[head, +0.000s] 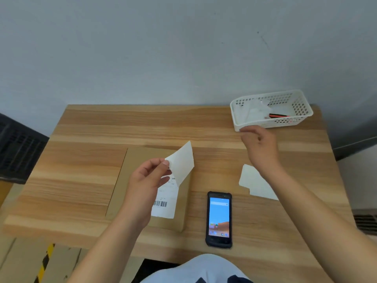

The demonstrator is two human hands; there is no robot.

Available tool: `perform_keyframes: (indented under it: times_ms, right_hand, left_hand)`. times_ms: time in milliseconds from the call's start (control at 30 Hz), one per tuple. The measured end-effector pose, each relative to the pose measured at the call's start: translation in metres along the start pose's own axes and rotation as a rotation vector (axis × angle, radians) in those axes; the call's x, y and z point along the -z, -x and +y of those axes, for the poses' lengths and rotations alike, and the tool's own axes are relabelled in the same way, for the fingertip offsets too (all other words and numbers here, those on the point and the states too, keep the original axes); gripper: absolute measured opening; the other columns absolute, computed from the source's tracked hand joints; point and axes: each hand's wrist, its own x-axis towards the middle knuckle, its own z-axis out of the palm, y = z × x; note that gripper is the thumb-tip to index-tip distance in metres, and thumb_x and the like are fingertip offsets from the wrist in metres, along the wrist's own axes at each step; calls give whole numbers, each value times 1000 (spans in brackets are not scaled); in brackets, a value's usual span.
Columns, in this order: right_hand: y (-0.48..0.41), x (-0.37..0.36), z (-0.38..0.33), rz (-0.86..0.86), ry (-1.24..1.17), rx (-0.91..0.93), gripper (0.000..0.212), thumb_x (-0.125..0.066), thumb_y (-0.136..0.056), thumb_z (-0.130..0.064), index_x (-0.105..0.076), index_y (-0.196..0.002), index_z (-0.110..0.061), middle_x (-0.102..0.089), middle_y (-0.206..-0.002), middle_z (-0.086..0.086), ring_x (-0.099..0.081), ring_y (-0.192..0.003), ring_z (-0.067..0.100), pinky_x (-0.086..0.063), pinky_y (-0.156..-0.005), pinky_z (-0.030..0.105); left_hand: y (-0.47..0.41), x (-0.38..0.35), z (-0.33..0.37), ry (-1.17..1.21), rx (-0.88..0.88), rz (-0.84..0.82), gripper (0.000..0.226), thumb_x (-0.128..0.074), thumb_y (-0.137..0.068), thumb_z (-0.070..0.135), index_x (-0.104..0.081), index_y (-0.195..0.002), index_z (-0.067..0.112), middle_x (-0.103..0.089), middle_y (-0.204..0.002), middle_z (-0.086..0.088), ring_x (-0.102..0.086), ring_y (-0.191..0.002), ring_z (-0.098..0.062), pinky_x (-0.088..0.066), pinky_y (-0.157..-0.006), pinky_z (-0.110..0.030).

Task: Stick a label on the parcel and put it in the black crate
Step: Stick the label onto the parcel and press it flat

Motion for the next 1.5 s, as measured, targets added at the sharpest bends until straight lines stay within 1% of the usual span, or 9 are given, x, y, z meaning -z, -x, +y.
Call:
perform_keyframes:
  times_ms: [167, 267, 433, 733, 967, 1100, 1200, 1367, 1500]
  right_hand:
    - [99, -15, -32, -99, -334, -330, 4, -77, -84, -28, -75, -87, -24, -75, -93, -8, -67, -93, 8, -50, -88, 26]
    - [130, -22, -36, -133, -353, -515, 16, -78, -81, -35, -76, -90, -21, -76, -93, -7, -67, -94, 11, -49, -83, 29]
    - [146, -20, -29, -258, -607, -943, 28, -76, -82, -39, -74, -99, -17, -75, -111, 0, -66, -108, 18, -46, -95, 39]
    - [150, -19, -19, -163, -763, -1029, 5, -70, -87, -18, -68, -92, -17, -76, -103, 3, -70, -95, 20, -47, -86, 38]
    - [150, -14, -11, -79, -677, -816, 13, -69, -84, -15, -71, -96, -14, -78, -104, 5, -70, -105, 21, -47, -99, 42]
    - [152, -9, -12, -112, -651, -700, 5, -68, -86, -11, -70, -90, -13, -78, -96, 6, -68, -94, 20, -46, -96, 39]
    - [153, -9, -16, -191, -644, -635, 6, -68, -86, -8, -70, -90, -11, -75, -91, 6, -66, -91, 22, -45, -91, 38]
    - [149, -25, -40, -477, -656, -535, 13, -76, -72, -10, -77, -85, -11, -75, -97, 12, -68, -88, 24, -54, -83, 34]
    - [145, -53, -60, -424, -622, -494, 14, -73, -74, -7, -74, -87, -5, -77, -100, 16, -72, -89, 26, -58, -78, 31]
  left_hand:
    - [6, -8, -9, -279, -274, 10, 10, -68, -91, 18, -69, -85, 26, -71, -89, 11, -65, -85, -8, -48, -65, -13]
    - [10, -10, -20, -567, -500, -73, 8, -67, -91, 20, -67, -90, 27, -67, -95, 18, -60, -89, 2, -45, -77, -18]
    - [11, -15, -39, -794, -794, -166, 7, -64, -88, 21, -70, -90, 17, -66, -97, 5, -56, -99, -13, -37, -87, -13]
    - [20, -19, -60, -820, -1054, -272, 14, -66, -87, 21, -73, -93, 11, -68, -103, -3, -60, -100, -23, -45, -90, -42]
    - [23, -12, -50, -726, -678, -346, 75, -78, -69, 50, -45, -136, 41, -42, -141, 14, -35, -134, -12, -28, -110, -30]
    - [16, 1, -38, -307, -149, -230, 47, -74, -84, 36, -59, -129, 36, -58, -131, 17, -51, -123, -1, -39, -108, -31]
    - [-2, 26, -40, -106, 161, -326, 28, -71, -87, 33, -72, -114, 26, -70, -124, 3, -62, -119, -14, -45, -107, -39]
    - [-23, 68, -39, 33, 201, -513, 38, -71, -82, 33, -75, -114, 14, -71, -125, -6, -64, -120, -23, -47, -105, -41]
    - [-44, 101, -30, 139, 144, -521, 31, -80, -66, 25, -79, -92, 9, -76, -109, -11, -68, -108, -25, -46, -106, -45]
